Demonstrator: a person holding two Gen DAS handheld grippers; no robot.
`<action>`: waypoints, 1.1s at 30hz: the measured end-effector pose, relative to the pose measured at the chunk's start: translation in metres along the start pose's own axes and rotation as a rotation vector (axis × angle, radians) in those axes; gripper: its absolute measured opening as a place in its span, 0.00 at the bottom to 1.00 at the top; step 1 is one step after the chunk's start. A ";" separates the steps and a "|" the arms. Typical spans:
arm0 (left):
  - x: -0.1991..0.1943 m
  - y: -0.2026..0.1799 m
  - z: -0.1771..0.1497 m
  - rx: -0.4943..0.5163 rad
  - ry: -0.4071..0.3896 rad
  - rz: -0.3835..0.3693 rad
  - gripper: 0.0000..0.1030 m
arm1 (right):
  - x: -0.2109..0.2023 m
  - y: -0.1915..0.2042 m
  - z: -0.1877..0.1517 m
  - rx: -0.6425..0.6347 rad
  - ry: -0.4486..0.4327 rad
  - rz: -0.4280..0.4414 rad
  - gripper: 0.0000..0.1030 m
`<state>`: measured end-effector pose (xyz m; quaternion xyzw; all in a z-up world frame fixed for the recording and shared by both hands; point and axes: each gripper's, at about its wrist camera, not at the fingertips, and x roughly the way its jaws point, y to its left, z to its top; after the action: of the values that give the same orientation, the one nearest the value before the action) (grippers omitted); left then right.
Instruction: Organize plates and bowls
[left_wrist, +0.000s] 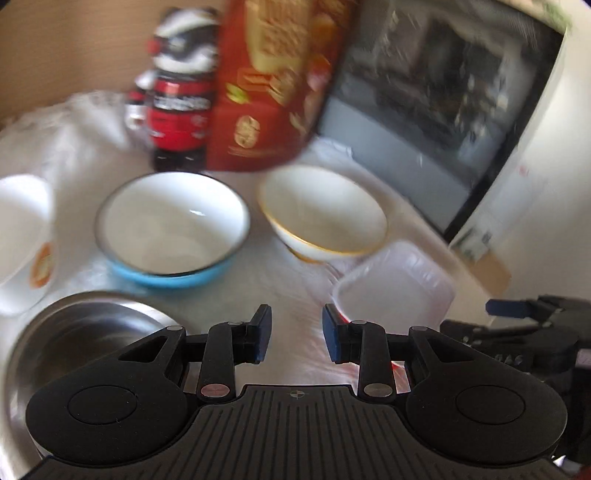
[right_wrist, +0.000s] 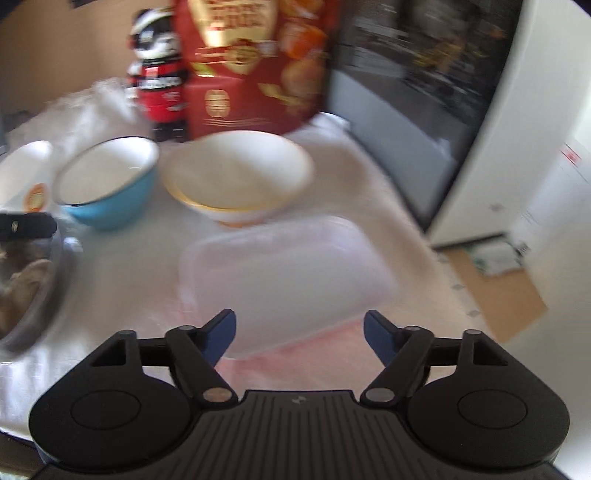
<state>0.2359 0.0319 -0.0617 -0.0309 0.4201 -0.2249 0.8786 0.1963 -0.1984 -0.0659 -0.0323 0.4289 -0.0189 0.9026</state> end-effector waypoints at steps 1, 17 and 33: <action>0.012 -0.008 0.005 0.000 0.026 0.008 0.32 | 0.005 -0.011 -0.001 0.026 0.002 0.004 0.77; 0.117 -0.041 0.041 -0.018 0.245 -0.007 0.30 | 0.079 -0.074 0.004 0.328 0.202 0.355 0.26; 0.136 -0.074 0.028 -0.142 0.386 -0.241 0.29 | 0.097 -0.141 0.020 0.341 0.169 0.196 0.23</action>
<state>0.3033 -0.0951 -0.1242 -0.0990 0.5883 -0.2995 0.7446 0.2722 -0.3438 -0.1181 0.1645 0.4946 -0.0059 0.8534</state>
